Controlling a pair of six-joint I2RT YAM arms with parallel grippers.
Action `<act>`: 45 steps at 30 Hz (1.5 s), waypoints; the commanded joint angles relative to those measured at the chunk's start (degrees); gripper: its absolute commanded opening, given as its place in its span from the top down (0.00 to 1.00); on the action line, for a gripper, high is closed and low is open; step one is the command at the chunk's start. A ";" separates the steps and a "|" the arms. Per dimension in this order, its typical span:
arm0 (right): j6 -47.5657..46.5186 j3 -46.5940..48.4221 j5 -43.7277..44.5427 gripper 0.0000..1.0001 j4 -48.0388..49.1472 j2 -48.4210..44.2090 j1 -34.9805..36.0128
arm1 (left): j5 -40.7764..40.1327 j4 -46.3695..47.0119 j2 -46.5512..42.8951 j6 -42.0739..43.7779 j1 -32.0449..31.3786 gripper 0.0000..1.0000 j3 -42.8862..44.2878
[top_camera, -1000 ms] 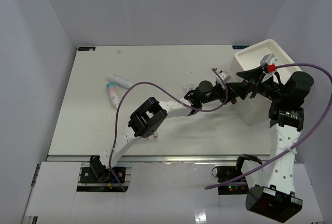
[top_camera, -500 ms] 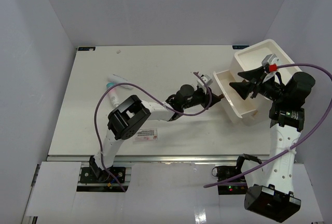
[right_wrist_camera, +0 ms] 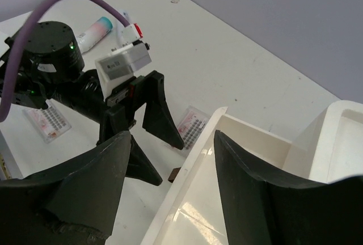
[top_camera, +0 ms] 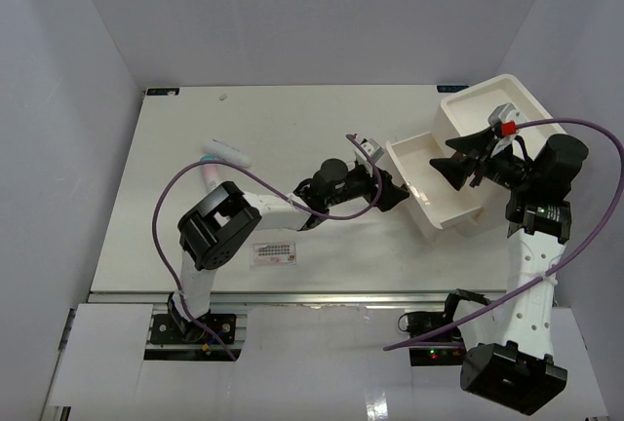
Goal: Organize the makeup
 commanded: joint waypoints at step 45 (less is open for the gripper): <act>12.39 37.27 85.42 0.07 -21.71 66.82 55.53 | -17.62 -52.14 -81.64 8.45 27.42 0.02 -30.60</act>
